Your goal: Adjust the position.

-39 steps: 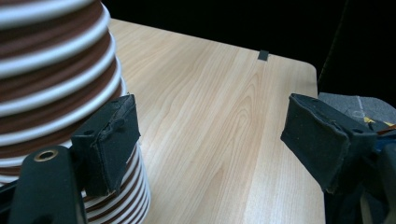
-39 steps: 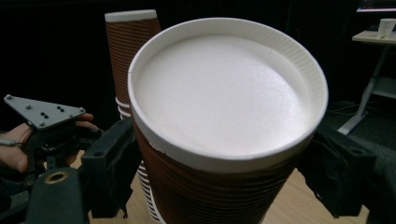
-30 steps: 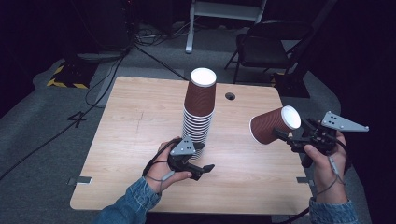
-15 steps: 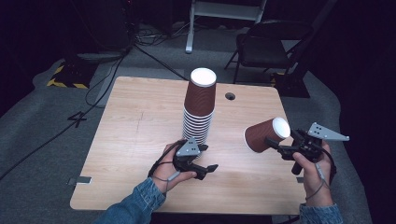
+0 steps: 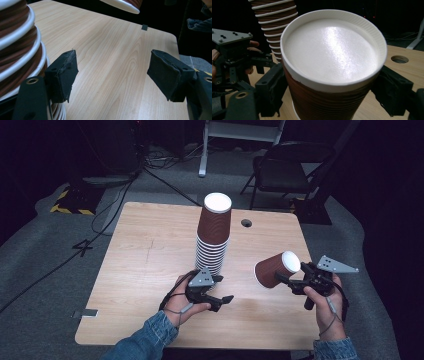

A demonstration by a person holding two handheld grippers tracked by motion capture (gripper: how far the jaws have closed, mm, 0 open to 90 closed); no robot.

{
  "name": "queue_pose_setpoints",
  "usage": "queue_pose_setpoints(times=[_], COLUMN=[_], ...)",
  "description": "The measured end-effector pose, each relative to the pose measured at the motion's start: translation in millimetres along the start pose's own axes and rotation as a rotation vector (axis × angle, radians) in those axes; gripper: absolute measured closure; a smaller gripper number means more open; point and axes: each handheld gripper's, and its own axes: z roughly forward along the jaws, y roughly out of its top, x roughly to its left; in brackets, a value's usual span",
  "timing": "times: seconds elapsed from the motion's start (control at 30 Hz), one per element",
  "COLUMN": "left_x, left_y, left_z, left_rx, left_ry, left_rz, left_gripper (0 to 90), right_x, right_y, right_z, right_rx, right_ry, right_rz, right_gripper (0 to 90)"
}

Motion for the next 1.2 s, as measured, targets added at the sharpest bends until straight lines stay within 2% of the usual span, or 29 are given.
queue_pose_setpoints(times=[0.2,0.27,0.47,0.57,0.77,1.03,1.2], left_x=[0.0,-0.3,-2.1,-2.4,-3.6,-4.0,-3.3], left_y=[-3.0,-3.7,-4.7,-6.9,-9.3,-10.6,-11.8], left_z=[4.2,6.3,12.4,17.1,25.3,34.3,38.5], left_rx=[0.002,0.009,-0.01,-0.021,-0.043,-0.059,-0.062], left_ry=[-0.022,-0.024,-0.041,-0.057,-0.079,-0.106,-0.126], left_rz=[-0.013,-0.004,-0.01,-0.028,-0.03,-0.035,-0.055], left_gripper=[26.8,26.6,25.2,25.1,28.3,30.9,31.5], right_x=[0.3,0.1,1.2,2.4,4.6,11.3,14.7], right_y=[-5.6,-6.8,-13.2,-16.1,-22.7,-25.3,-25.5], right_z=[6.1,7.0,10.8,12.5,16.2,21.8,24.4], right_rx=[0.019,0.021,0.024,0.024,0.038,0.033,0.019], right_ry=[0.011,0.012,0.029,0.036,0.045,0.085,0.118], right_rz=[0.009,0.009,0.015,0.008,0.019,0.02,0.026], right_gripper=[19.9,19.9,19.9,19.9,19.9,19.9,19.9])
